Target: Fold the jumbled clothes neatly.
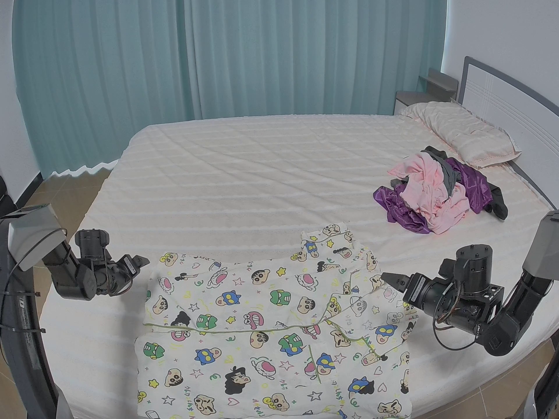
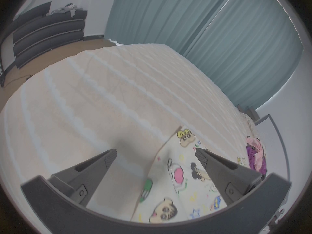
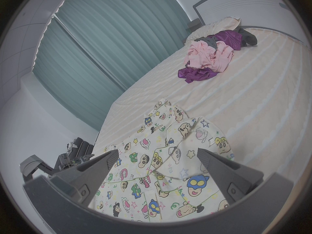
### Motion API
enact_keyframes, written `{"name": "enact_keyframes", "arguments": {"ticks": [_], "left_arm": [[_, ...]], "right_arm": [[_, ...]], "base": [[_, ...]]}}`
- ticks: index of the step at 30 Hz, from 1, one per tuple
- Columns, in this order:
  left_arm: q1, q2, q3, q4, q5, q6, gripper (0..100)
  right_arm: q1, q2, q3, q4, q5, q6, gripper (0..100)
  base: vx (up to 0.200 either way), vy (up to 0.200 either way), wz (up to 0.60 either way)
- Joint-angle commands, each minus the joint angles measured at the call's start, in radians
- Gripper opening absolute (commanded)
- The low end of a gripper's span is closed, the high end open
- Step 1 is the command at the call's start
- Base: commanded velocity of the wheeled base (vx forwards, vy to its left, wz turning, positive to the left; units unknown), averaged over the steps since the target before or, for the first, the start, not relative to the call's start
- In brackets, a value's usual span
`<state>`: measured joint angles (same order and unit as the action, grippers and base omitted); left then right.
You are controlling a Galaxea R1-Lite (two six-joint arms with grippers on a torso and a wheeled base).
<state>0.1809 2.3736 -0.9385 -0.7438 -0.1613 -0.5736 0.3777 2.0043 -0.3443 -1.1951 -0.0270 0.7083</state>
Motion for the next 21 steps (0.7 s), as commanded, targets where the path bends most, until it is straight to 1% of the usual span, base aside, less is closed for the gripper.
{"name": "enact_keyframes", "arguments": {"ticks": [1, 2, 3, 6, 7, 8, 9, 13, 14, 16, 19, 20, 21], "left_arm": [[0.025, -0.275, 0.317, -0.039, -0.118, -0.055, 100], [0.023, -0.286, 0.334, -0.043, -0.123, -0.058, 100], [0.017, -0.350, 0.449, -0.080, -0.139, -0.091, 100], [-0.006, -0.413, 0.576, -0.121, -0.144, -0.123, 100], [-0.020, -0.441, 0.639, -0.140, -0.146, -0.132, 100], [-0.026, -0.452, 0.664, -0.146, -0.146, -0.135, 100], [-0.043, -0.471, 0.713, -0.158, -0.146, -0.138, 100], [-0.069, -0.502, 0.770, -0.173, -0.146, -0.146, 100], [-0.080, -0.518, 0.787, -0.173, -0.147, -0.175, 100], [-0.086, -0.522, 0.793, -0.181, -0.149, -0.207, 100], [-0.083, -0.525, 0.811, -0.181, -0.190, -0.216, 100], [-0.081, -0.522, 0.822, -0.181, -0.219, -0.218, 100], [-0.081, -0.522, 0.822, -0.181, -0.219, -0.218, 100]], "right_arm": [[-0.019, -0.024, 0.044, 0.002, -0.005, -0.032, 100], [-0.020, -0.024, 0.053, -0.003, -0.005, -0.032, 100], [-0.020, -0.038, 0.099, -0.014, -0.005, -0.030, 100], [-0.019, -0.050, 0.157, -0.032, -0.002, -0.023, 100], [-0.017, -0.047, 0.188, -0.044, -0.005, -0.026, 100], [-0.016, -0.044, 0.203, -0.052, -0.005, -0.026, 100], [-0.014, -0.041, 0.234, -0.078, -0.005, -0.021, 100], [-0.013, -0.024, 0.287, -0.147, 0.006, 0.010, 100], [-0.011, 0.008, 0.297, -0.182, -0.005, 0.023, 100], [-0.008, 0.039, 0.301, -0.222, -0.019, 0.022, 100], [0.003, 0.093, 0.311, -0.278, -0.034, 0.022, 100], [0.004, 0.122, 0.315, -0.301, -0.037, 0.020, 100], [0.004, 0.122, 0.315, -0.301, -0.037, 0.020, 100]], "base": [[0.000, 0.000, 0.00], [0.000, 0.000, 0.00], [0.000, 0.000, 0.00], [0.000, 0.000, 0.00], [0.000, 0.000, 0.00], [0.000, 0.000, 0.00], [0.000, 0.000, 0.00], [-0.200, 0.000, 0.00], [-0.200, 0.000, 0.00], [-0.200, 0.000, 0.00], [-0.200, 0.000, 0.00], [-0.200, 0.000, 0.00], [-0.200, 0.000, 0.00]]}}
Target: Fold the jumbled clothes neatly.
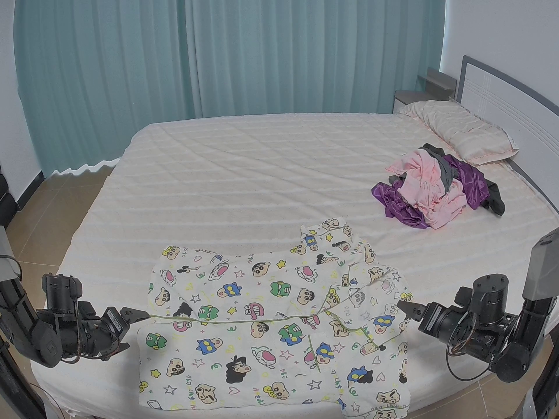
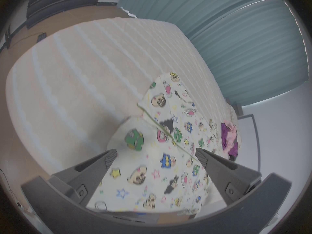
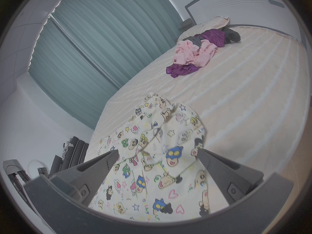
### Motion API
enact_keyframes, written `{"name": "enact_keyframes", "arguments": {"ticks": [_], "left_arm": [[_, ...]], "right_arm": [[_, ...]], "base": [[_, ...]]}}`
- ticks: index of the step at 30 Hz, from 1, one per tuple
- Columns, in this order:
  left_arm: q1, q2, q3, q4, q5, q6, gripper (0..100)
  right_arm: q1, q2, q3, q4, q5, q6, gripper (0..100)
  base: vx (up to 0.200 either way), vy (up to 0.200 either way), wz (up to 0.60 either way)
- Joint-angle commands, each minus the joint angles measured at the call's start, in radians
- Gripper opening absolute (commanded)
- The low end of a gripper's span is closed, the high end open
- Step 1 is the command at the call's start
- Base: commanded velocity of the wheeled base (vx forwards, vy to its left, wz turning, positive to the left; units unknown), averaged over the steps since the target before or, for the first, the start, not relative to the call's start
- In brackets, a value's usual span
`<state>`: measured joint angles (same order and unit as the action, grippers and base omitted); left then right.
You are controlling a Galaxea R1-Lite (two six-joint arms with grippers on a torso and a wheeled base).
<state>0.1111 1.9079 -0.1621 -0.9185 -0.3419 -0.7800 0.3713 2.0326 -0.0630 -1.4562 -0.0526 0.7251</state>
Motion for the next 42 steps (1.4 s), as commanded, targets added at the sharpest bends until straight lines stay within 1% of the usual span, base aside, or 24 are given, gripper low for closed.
{"name": "enact_keyframes", "arguments": {"ticks": [1, 3, 5, 11, 13, 15, 20, 22, 23, 25, 26, 29, 31, 32, 34, 36, 38, 39, 40, 41, 42], "left_arm": [[-0.011, -0.058, 0.059, -0.006, -0.060, -0.012, 100], [-0.011, -0.056, 0.072, -0.006, -0.080, -0.010, 100], [-0.011, -0.050, 0.078, -0.006, -0.091, -0.012, 100], [-0.011, -0.049, 0.090, -0.006, -0.086, -0.008, 100], [-0.011, -0.046, 0.088, -0.008, -0.085, -0.010, 100], [-0.011, -0.039, 0.088, -0.008, -0.086, -0.010, 100], [-0.014, 0.002, 0.090, -0.013, -0.071, -0.004, 100], [-0.016, 0.007, 0.093, -0.026, -0.043, -0.002, 100], [-0.033, 0.013, 0.098, -0.040, 0.003, -0.004, 100], [-0.047, 0.022, 0.099, -0.042, 0.026, -0.007, 100], [-0.057, 0.039, 0.098, -0.048, 0.052, -0.010, 100], [-0.067, 0.063, 0.099, -0.082, 0.067, -0.016, 100], [-0.082, 0.069, 0.098, -0.094, 0.069, -0.039, 100], [-0.094, 0.071, 0.093, -0.099, 0.073, -0.054, 100], [-0.143, 0.097, 0.079, -0.122, 0.110, -0.084, 100], [-0.215, 0.146, 0.064, -0.145, 0.189, -0.093, 100], [-0.286, 0.215, 0.039, -0.183, 0.294, -0.105, 100], [-0.310, 0.249, 0.024, -0.200, 0.331, -0.113, 100], [-0.318, 0.258, 0.019, -0.204, 0.342, -0.114, 100], [-0.352, 0.301, 0.007, -0.234, 0.397, -0.119, 100], [-0.360, 0.310, 0.006, -0.240, 0.411, -0.119, 100]], "right_arm": [[0.011, 0.117, 0.045, -0.067, -0.013, 0.004, 100], [0.011, 0.144, 0.060, -0.110, -0.015, 0.005, 100], [0.011, 0.150, 0.063, -0.112, -0.023, 0.007, 100], [0.026, 0.149, 0.063, -0.112, -0.027, 0.014, 100], [0.031, 0.150, 0.063, -0.112, -0.061, 0.014, 100], [0.032, 0.161, 0.063, -0.112, -0.078, 0.017, 100], [0.034, 0.219, 0.063, -0.110, -0.082, 0.050, 100], [0.037, 0.227, 0.063, -0.112, -0.082, 0.051, 100], [0.040, 0.222, 0.063, -0.112, -0.082, 0.051, 100], [0.040, 0.218, 0.063, -0.112, -0.082, 0.051, 100], [0.041, 0.215, 0.063, -0.112, -0.082, 0.051, 100], [0.041, 0.212, 0.063, -0.112, -0.081, 0.053, 100], [0.043, 0.204, 0.063, -0.112, -0.084, 0.053, 100], [0.043, 0.196, 0.063, -0.112, -0.084, 0.053, 100], [0.041, 0.175, 0.063, -0.112, -0.081, 0.059, 100], [0.043, 0.167, 0.063, -0.112, -0.081, 0.069, 100], [0.054, 0.163, 0.063, -0.112, -0.081, 0.071, 100], [0.058, 0.163, 0.063, -0.112, -0.081, 0.073, 100], [0.060, 0.163, 0.063, -0.112, -0.081, 0.074, 100], [0.061, 0.164, 0.063, -0.112, -0.081, 0.074, 100], [0.061, 0.164, 0.063, -0.112, -0.081, 0.074, 100]], "base": [[-0.200, 0.000, 0.00], [-0.200, 0.000, 0.00], [-0.200, 0.000, 0.00], [-0.200, 0.000, 0.00], [-0.200, 0.000, 0.00], [-0.200, 0.000, 0.00], [0.000, 0.000, 0.00], [0.000, 0.000, 0.00], [0.000, 0.000, 0.00], [0.000, 0.000, 0.00], [0.000, 0.000, 0.00], [0.000, 0.000, 0.00], [0.000, 0.000, 0.00], [0.000, 0.000, 0.00], [0.000, 0.000, 0.00], [0.000, 0.000, 0.00], [0.000, 0.000, 0.00], [0.000, 0.000, 0.00], [0.000, 0.000, 0.00], [0.000, 0.000, 0.00], [0.000, 0.000, 0.00]]}}
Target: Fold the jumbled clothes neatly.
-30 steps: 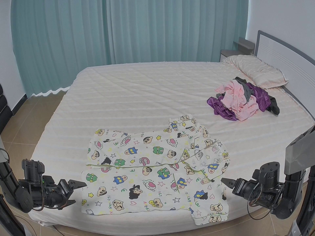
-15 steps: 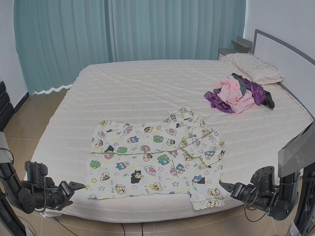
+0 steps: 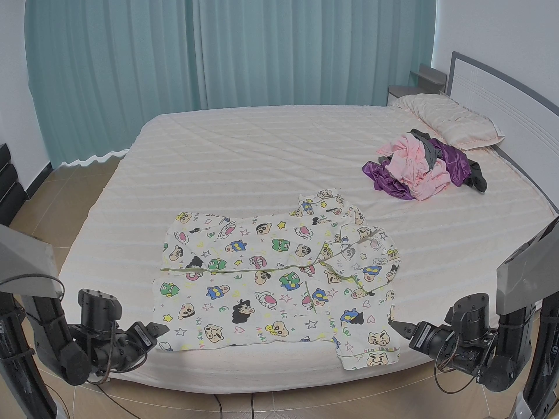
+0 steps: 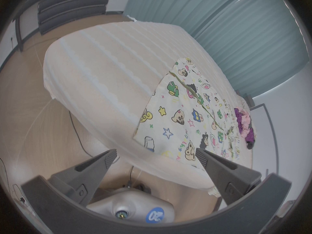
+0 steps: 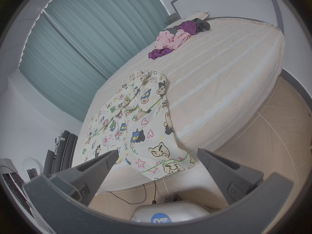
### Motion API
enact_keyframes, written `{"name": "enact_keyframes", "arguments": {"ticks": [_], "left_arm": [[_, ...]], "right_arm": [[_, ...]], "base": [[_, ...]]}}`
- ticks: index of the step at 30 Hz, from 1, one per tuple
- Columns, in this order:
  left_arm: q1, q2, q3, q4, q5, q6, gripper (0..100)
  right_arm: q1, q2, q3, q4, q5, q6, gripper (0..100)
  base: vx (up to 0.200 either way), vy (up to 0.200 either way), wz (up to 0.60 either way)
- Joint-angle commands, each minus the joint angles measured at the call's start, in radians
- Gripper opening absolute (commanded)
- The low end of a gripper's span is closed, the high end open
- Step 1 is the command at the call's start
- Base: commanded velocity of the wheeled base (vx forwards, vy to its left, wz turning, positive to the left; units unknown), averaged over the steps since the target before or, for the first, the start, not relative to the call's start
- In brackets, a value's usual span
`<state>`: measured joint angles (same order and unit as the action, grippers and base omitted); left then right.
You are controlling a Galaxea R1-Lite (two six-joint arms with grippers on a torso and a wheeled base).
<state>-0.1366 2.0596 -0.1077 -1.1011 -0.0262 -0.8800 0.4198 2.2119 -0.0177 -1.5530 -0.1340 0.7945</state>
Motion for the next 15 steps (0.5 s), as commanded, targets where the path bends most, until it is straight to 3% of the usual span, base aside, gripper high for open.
{"name": "enact_keyframes", "arguments": {"ticks": [1, 6, 15], "left_arm": [[-0.135, 0.183, -0.053, -0.074, 0.140, -0.017, 100], [-0.199, 0.255, -0.096, -0.092, 0.241, -0.014, 100], [-0.207, 0.283, -0.112, -0.092, 0.270, 0.023, 100]], "right_arm": [[0.011, -0.017, 0.018, -0.015, 0.001, 0.005, 100], [0.014, -0.018, 0.018, -0.016, -0.001, 0.005, 100], [0.010, -0.020, 0.018, -0.016, -0.001, 0.005, 100]], "base": [[0.000, 0.000, 0.00], [0.000, 0.000, 0.00], [0.000, 0.000, 0.00]]}}
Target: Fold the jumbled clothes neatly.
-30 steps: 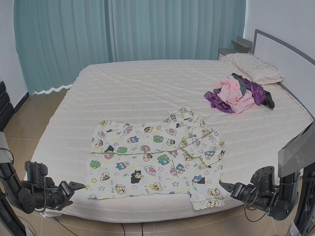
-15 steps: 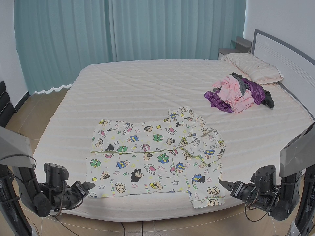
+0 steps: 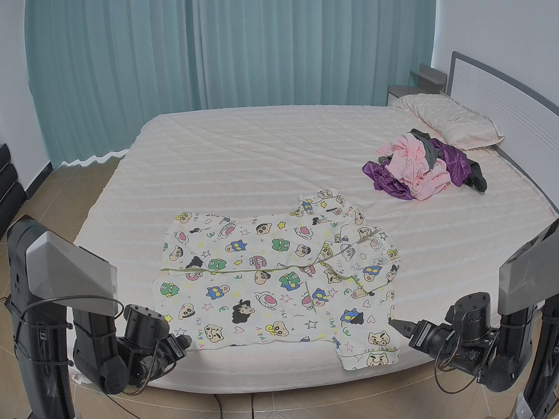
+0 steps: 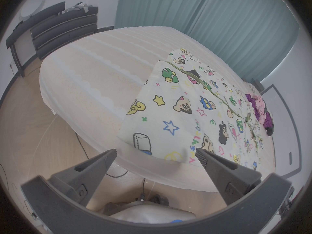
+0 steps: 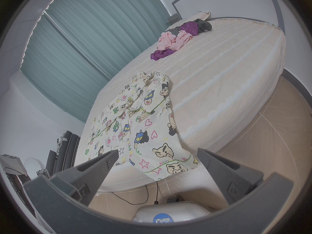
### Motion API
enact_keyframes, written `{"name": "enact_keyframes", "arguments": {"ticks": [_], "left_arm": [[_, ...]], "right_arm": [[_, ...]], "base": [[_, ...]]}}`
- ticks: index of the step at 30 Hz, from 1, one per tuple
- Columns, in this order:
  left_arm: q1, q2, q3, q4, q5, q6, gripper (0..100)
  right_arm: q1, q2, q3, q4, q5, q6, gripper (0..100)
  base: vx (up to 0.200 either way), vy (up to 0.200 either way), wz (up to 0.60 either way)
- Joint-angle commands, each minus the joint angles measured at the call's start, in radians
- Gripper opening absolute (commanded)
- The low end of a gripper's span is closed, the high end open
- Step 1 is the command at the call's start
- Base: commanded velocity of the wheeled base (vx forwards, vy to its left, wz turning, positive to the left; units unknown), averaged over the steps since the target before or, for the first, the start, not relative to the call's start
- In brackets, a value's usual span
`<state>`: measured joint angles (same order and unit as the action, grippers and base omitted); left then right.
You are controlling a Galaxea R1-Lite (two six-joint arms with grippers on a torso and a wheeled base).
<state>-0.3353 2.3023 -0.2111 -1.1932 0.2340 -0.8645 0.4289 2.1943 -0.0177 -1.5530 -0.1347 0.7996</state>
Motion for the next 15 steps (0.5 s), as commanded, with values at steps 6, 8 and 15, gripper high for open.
{"name": "enact_keyframes", "arguments": {"ticks": [6, 8, 15], "left_arm": [[-0.002, 0.066, -0.068, 0.003, 0.024, 0.010, 100], [0.002, 0.075, -0.096, 0.006, 0.031, 0.010, 100], [0.013, 0.092, -0.123, 0.010, 0.059, 0.019, 0]], "right_arm": [[-0.001, -0.002, 0.018, -0.016, -0.002, 0.000, 100], [-0.001, -0.002, 0.018, -0.016, -0.002, 0.000, 100], [0.002, 0.007, 0.018, -0.016, -0.002, 0.000, 100]], "base": [[0.000, 0.000, 0.00], [0.000, 0.000, 0.00], [0.000, 0.000, 0.00]]}}
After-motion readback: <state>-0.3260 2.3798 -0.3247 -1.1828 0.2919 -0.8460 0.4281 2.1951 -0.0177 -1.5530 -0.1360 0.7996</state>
